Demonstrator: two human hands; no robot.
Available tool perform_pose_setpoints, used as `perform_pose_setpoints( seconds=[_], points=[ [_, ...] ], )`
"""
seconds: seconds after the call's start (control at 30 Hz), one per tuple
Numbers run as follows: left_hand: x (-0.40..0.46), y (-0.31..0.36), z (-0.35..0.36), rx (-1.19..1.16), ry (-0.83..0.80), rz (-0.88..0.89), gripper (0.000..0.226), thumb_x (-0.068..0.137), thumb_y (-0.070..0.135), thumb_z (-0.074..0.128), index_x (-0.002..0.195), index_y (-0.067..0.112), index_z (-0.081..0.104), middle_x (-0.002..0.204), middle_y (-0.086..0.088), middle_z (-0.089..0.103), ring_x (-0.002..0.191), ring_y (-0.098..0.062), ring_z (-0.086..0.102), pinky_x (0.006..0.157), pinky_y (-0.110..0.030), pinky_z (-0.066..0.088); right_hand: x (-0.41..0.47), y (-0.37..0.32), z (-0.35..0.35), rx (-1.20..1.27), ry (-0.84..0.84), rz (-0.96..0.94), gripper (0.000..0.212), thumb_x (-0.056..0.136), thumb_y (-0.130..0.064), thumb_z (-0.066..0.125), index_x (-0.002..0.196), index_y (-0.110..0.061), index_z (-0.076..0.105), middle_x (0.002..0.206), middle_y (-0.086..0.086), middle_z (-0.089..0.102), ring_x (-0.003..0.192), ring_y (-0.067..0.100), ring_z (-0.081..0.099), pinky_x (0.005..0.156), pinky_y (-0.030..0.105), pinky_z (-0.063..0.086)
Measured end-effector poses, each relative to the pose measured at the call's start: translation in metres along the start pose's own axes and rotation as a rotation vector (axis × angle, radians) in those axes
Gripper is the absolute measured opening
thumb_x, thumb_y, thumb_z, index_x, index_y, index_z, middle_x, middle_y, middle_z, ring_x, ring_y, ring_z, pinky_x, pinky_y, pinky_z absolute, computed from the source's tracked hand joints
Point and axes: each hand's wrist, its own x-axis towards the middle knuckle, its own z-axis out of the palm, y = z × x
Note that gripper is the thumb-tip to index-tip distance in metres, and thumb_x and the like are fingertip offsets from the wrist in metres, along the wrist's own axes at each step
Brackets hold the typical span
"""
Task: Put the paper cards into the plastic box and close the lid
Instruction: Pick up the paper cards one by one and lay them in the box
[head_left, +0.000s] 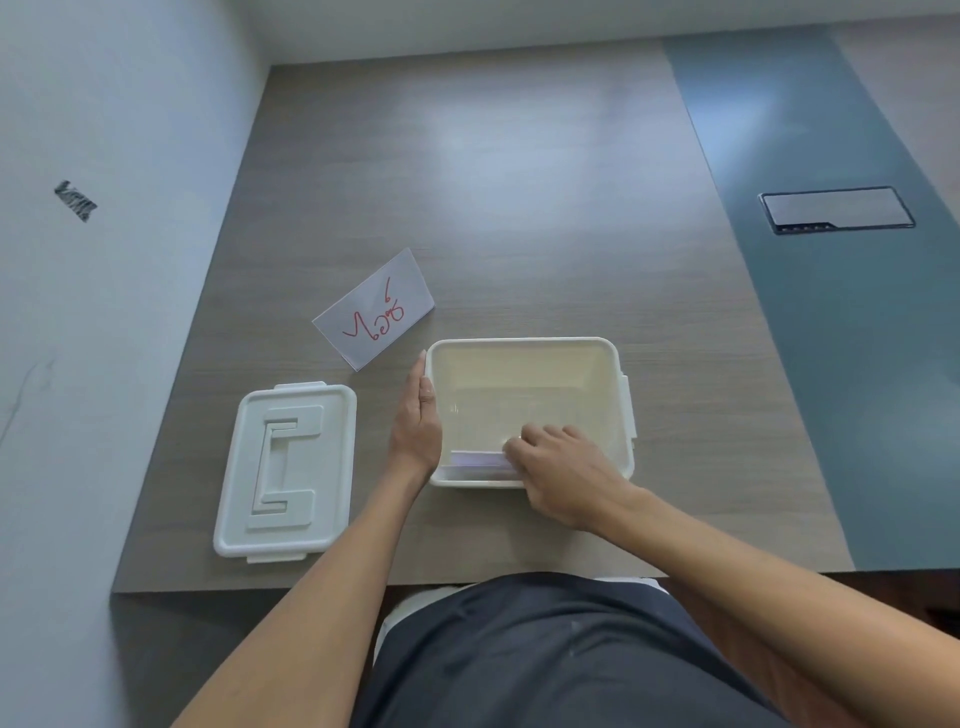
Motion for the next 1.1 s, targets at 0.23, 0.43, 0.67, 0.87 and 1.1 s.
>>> perform_pose_setpoints(
  seconds=[0.23, 0.43, 0.67, 0.87, 1.1],
  points=[
    [0.001, -0.001, 0.0, -0.006, 0.01, 0.007, 0.049, 0.108, 0.033, 0.02, 0.156, 0.028, 0.028, 0.161, 0.005, 0.033, 0.147, -0.011, 0.029, 0.11, -0.016, 0.019, 0.03, 0.011, -0.019, 0.11, 0.12, 0.044, 0.038, 0.103, -0.033, 0.037, 0.084, -0.01, 0.062, 0.085, 0.009, 0.063, 0.078, 0.035, 0.062, 0.072, 0.041, 0.047],
    [0.002, -0.002, 0.0, -0.019, 0.012, 0.009, 0.048, 0.108, 0.032, 0.021, 0.155, 0.03, 0.028, 0.16, 0.006, 0.034, 0.146, -0.009, 0.03, 0.108, -0.014, 0.02, 0.096, 0.029, -0.042, 0.147, 0.35, 0.062, 0.035, 0.103, -0.035, 0.042, 0.118, -0.018, 0.068, 0.1, 0.003, 0.068, 0.088, 0.027, 0.066, 0.086, 0.038, 0.047],
    [0.004, -0.001, -0.002, -0.055, 0.032, 0.012, 0.047, 0.108, 0.031, 0.023, 0.155, 0.027, 0.03, 0.158, 0.008, 0.036, 0.144, -0.007, 0.033, 0.11, -0.009, 0.022, 0.163, 0.025, -0.04, 0.189, 0.386, -0.03, 0.033, 0.101, -0.034, 0.046, 0.114, -0.016, 0.071, 0.114, 0.003, 0.069, 0.106, 0.027, 0.064, 0.091, 0.039, 0.048],
    [0.004, -0.001, 0.001, -0.065, 0.016, 0.014, 0.046, 0.108, 0.026, 0.025, 0.154, 0.023, 0.032, 0.157, 0.007, 0.037, 0.142, -0.002, 0.031, 0.11, -0.005, 0.019, 0.218, 0.032, -0.037, 0.017, 0.265, -0.121, 0.048, 0.103, -0.036, 0.042, 0.146, -0.013, 0.045, 0.158, 0.013, 0.036, 0.141, 0.03, 0.042, 0.11, 0.045, 0.037],
    [0.006, -0.009, 0.001, -0.085, -0.011, -0.043, 0.05, 0.106, 0.037, 0.023, 0.155, 0.032, 0.028, 0.151, 0.027, 0.03, 0.132, 0.027, 0.021, 0.107, 0.0, 0.014, 0.294, 0.021, -0.056, -0.125, 0.157, -0.198, 0.061, 0.102, -0.037, 0.045, 0.155, -0.013, 0.026, 0.164, 0.017, 0.016, 0.15, 0.033, 0.024, 0.12, 0.045, 0.026]
  ],
)
